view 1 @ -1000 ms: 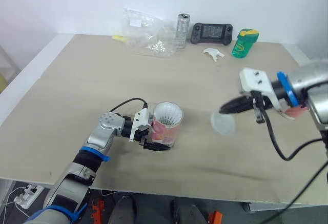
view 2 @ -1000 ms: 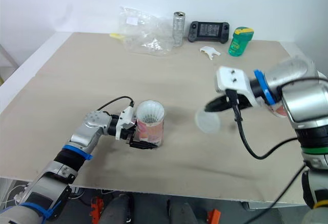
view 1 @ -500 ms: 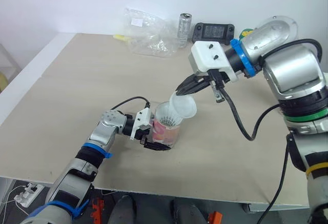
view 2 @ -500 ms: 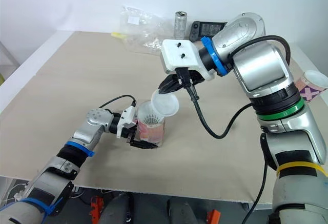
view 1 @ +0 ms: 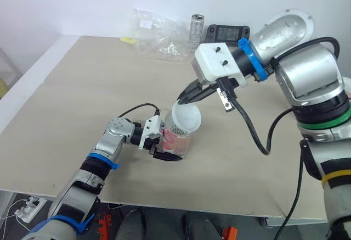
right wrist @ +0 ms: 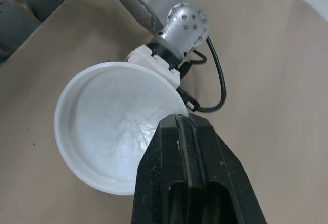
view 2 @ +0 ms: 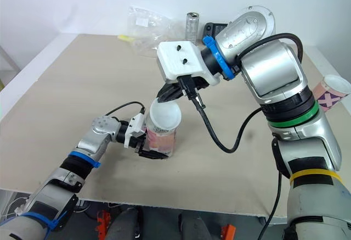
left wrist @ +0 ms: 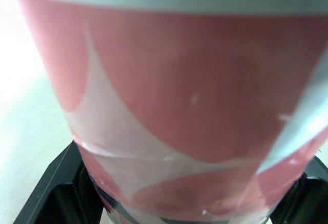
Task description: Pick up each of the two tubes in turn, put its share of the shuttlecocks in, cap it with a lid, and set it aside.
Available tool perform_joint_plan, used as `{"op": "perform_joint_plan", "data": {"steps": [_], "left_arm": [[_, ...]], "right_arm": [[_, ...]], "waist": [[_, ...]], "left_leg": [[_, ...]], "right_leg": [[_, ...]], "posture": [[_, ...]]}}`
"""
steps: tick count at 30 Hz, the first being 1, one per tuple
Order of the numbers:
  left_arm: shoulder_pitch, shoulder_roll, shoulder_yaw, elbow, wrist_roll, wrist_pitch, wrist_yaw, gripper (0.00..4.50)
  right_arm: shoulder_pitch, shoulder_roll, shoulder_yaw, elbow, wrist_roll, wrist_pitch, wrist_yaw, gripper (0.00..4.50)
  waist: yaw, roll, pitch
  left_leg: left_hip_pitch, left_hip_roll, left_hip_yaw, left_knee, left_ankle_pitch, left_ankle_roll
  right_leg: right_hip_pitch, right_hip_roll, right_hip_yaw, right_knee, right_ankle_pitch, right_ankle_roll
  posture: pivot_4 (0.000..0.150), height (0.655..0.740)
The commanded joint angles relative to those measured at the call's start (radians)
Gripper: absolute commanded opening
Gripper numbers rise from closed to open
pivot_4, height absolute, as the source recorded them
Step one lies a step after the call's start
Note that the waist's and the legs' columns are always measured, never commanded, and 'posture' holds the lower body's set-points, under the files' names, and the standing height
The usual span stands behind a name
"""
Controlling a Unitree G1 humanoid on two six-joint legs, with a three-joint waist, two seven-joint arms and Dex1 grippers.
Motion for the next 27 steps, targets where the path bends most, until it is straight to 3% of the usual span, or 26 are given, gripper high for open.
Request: {"op": "perform_joint_plan", "data": {"steps": [1,15,26,27], "left_arm": [[0.019,0.017,-0.018,0.04,0.059,0.019,0.018,3.62],[0.035,0.03,-0.011,0.023,0.055,0.028,0.028,3.62],[0.046,0.034,-0.012,0.002,0.051,0.045,0.043,3.62],[0.046,0.034,-0.012,0.001,0.05,0.046,0.044,3.62]], "right_arm": [[-0.034,0.006,-0.002,0.01,-0.011,-0.033,0.028,0.04],[-0.004,-0.008,0.036,-0.028,0.002,-0.061,0.047,0.04],[0.083,-0.005,0.103,-0.025,-0.119,-0.19,0.025,0.04],[0.085,0.003,0.105,-0.015,-0.132,-0.206,0.015,0.33]], "waist": [[0.0,0.0,0.0],[0.0,0.0,0.0],[0.0,-0.002,-0.001],[0.0,-0.002,-0.002]], "left_leg": [[0.0,0.0,0.0,0.0,0.0,0.0],[0.0,0.0,0.0,0.0,0.0,0.0],[0.0,0.0,0.0,-0.001,0.0,0.0],[0.0,0.0,0.0,-0.001,0.0,0.0]], "right_leg": [[0.0,0.0,0.0,0.0,0.0,0.0],[0.0,0.0,0.0,0.0,0.0,0.0],[0.0,0.0,0.0,0.0,-0.001,0.0],[0.0,0.0,0.0,0.0,-0.001,0.0]], "posture": [[0.15,0.7394],[0.15,0.7394],[0.15,0.7394],[0.15,0.7394]]}}
